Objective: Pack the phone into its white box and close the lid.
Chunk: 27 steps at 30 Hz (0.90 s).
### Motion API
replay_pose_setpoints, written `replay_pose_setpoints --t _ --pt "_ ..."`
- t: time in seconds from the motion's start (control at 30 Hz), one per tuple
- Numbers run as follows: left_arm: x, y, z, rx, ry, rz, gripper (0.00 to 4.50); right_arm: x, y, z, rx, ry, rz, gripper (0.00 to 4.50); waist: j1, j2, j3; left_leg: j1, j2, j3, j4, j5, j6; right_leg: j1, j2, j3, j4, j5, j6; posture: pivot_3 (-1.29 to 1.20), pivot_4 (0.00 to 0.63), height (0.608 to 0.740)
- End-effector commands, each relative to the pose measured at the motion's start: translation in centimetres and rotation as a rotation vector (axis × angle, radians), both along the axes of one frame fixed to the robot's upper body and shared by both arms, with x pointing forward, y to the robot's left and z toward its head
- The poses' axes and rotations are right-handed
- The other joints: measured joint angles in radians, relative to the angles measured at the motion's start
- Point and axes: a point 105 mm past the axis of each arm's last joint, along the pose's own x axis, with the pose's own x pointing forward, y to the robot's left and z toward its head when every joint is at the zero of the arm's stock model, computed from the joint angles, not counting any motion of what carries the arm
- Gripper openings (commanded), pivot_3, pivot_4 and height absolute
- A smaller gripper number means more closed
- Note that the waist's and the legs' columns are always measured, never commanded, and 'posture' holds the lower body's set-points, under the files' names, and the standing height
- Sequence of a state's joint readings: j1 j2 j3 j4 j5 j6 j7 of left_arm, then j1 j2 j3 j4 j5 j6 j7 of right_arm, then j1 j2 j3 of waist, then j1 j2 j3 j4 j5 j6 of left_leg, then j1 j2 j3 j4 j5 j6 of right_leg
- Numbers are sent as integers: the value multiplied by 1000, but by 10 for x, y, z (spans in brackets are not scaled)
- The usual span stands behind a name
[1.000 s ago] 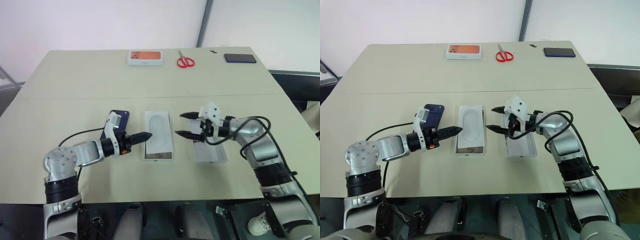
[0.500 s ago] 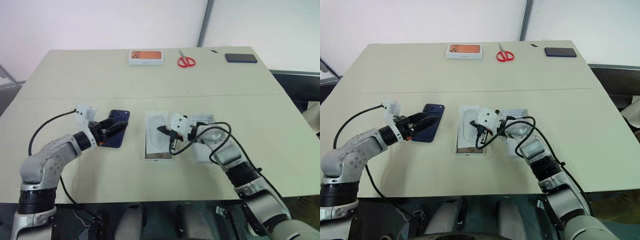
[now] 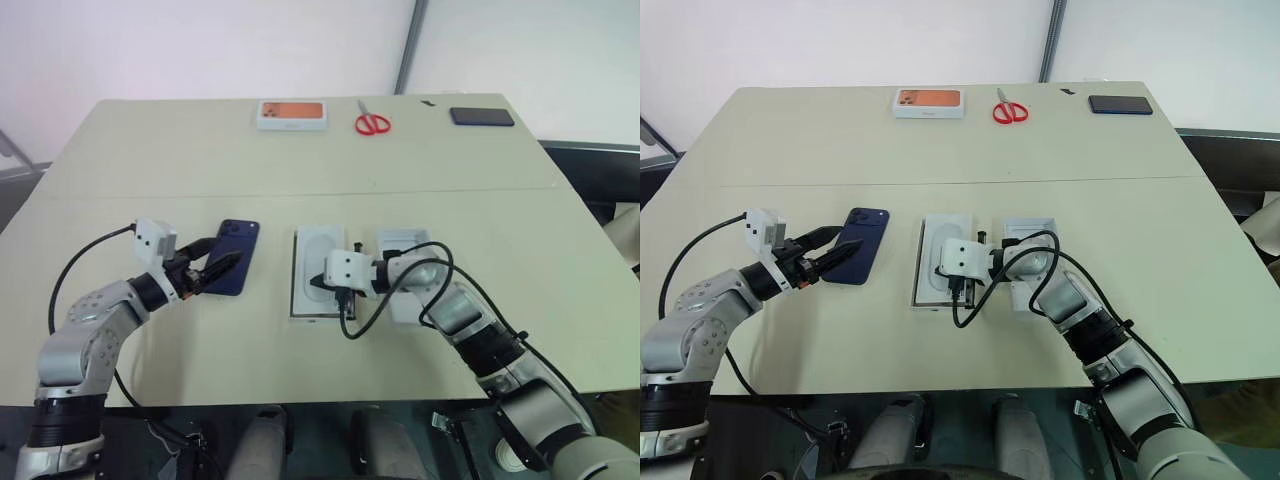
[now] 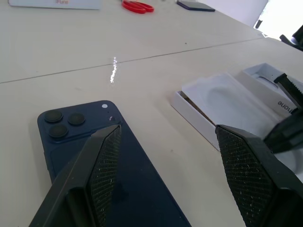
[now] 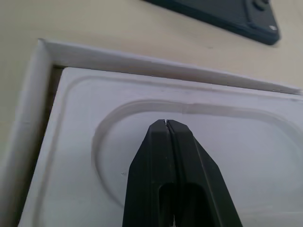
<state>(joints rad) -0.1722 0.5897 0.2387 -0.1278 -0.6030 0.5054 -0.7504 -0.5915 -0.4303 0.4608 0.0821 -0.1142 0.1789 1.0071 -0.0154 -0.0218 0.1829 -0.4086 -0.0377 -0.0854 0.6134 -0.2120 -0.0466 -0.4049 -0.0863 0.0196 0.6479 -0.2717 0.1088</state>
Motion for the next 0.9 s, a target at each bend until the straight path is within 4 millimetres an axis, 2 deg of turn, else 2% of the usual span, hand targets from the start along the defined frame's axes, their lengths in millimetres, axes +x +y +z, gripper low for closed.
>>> replay_pose_setpoints --t 0.03,0.17,0.3,0.5,0.63,0.77,0.9 --pt "1 1 12 12 -60 2 3377 -13 4 3 -1 23 51 43 0 0 0 0 0 0 0 0 0 0 0 0 0 0 0 0 150 740" --pt "4 3 12 1 -57 17 3377 -22 9 8 35 43 95 43 0 0 0 0 0 0 0 0 0 0 0 0 0 0 0 0 150 740" --pt "5 3 12 16 -63 23 3377 -21 15 14 85 20 94 43 -1 0 0 0 0 0 0 0 0 0 0 0 0 0 0 0 150 740" --pt "6 1 11 17 -64 25 3377 -2 24 34 206 -62 24 43 -1 0 0 0 0 0 0 0 0 0 1 0 0 0 0 0 150 740" --pt "5 2 11 17 -66 23 3377 9 17 39 198 -92 -15 43 -1 0 0 0 0 0 0 0 0 0 1 0 0 0 0 0 150 740" --pt "7 13 6 39 -32 53 3377 24 3 37 150 -134 -79 43 -1 0 0 0 0 0 0 0 0 0 1 0 0 0 0 0 150 740" --pt "14 27 -4 64 56 109 3377 30 7 45 211 -139 -116 43 -5 0 0 0 0 0 0 0 0 -1 2 0 1 0 0 0 150 740"
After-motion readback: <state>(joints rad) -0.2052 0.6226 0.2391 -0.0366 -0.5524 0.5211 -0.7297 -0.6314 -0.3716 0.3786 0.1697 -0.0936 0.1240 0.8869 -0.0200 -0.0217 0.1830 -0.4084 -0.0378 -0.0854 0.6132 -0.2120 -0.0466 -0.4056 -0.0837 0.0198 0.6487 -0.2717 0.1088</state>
